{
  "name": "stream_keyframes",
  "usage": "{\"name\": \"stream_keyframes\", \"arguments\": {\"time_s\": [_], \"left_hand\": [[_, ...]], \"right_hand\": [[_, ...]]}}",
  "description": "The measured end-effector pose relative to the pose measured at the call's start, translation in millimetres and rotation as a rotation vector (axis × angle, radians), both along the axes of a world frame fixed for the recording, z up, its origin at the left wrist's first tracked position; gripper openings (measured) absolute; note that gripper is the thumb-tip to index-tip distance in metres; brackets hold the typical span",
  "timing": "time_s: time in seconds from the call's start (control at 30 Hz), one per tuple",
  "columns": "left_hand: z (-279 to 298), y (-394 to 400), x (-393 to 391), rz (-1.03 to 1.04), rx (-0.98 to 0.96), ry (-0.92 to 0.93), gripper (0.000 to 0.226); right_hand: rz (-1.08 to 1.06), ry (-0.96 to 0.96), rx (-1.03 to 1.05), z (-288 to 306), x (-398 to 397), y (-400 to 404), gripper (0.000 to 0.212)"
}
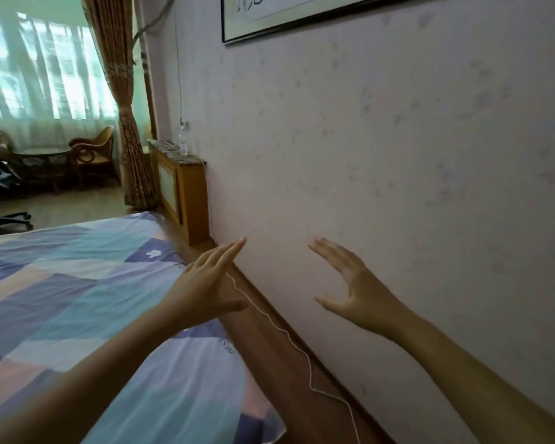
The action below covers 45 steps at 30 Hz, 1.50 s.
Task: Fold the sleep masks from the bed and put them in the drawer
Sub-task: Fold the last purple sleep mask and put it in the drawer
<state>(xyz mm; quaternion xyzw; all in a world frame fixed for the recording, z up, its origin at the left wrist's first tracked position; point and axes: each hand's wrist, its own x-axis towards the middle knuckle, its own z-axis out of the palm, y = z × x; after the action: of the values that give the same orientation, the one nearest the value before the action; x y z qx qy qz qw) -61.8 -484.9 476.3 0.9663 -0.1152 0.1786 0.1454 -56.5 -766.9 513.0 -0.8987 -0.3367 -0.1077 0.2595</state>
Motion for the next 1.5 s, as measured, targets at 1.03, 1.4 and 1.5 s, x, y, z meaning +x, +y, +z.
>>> {"name": "stream_keyframes", "arguments": {"time_s": [1.03, 1.4, 1.5], "left_hand": [[21, 94, 539, 0.511, -0.035, -0.003, 0.109], [9, 265, 755, 0.642, 0.027, -0.053, 0.112], [13, 320, 802, 0.708, 0.023, -0.048, 0.112]], "right_hand": [[0.56, -0.098, -0.035, -19, 709, 155, 0.077], [0.672, -0.095, -0.032, -27, 961, 357, 0.075], [0.743, -0.109, -0.033, -15, 1020, 427, 0.075]]}}
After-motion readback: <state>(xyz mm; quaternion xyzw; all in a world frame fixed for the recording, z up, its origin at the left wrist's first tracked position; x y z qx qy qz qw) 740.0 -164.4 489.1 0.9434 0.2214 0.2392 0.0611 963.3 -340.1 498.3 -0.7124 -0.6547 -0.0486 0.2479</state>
